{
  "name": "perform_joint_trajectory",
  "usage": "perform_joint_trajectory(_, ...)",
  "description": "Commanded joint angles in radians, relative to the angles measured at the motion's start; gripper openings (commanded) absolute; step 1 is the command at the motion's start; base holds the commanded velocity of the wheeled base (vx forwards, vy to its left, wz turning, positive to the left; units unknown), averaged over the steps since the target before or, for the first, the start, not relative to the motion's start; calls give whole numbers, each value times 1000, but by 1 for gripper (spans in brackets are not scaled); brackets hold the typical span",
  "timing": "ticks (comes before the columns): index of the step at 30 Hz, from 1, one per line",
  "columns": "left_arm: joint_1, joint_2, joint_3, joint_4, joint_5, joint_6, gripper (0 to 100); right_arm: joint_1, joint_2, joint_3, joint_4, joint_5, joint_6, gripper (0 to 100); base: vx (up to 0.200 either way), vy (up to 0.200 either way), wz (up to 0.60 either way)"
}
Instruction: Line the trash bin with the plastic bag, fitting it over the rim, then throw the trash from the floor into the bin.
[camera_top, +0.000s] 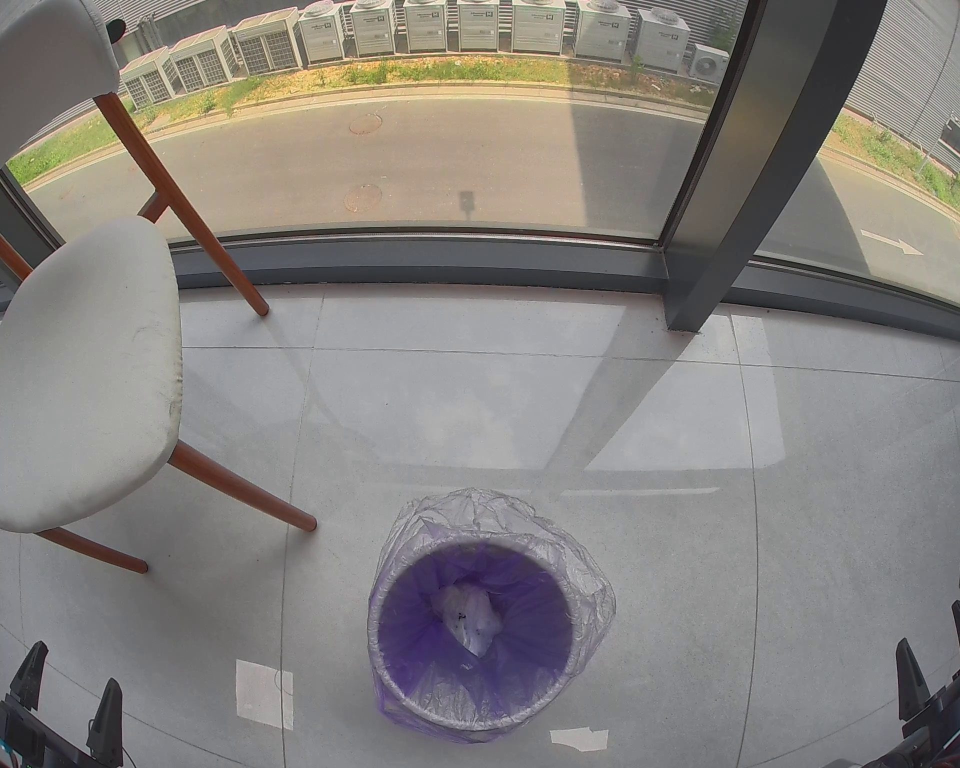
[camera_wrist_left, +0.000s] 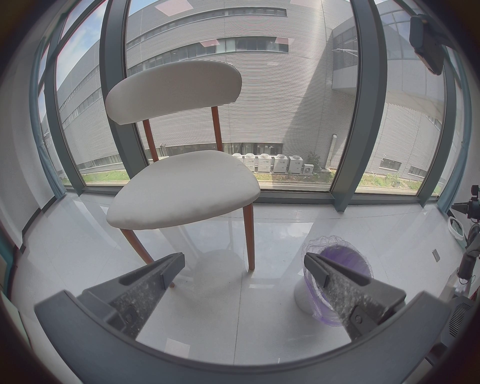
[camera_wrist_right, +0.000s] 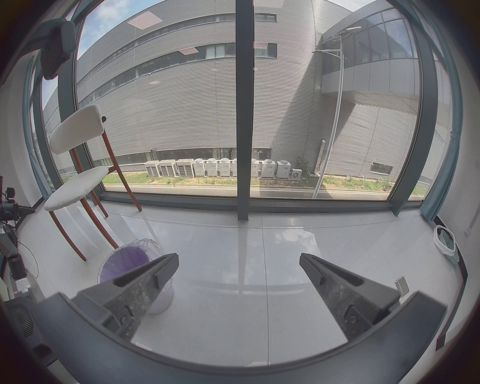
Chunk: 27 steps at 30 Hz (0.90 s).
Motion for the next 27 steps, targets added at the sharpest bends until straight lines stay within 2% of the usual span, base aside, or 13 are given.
perform_joint_trajectory(1,1,6,18,0,0,3,100,0,-12,15,0,0,1,100,0,0,0)
perform_joint_trajectory(27,1,4,18,-1,-3,-3,100,0,-12,15,-1,1,7,100,0,0,0)
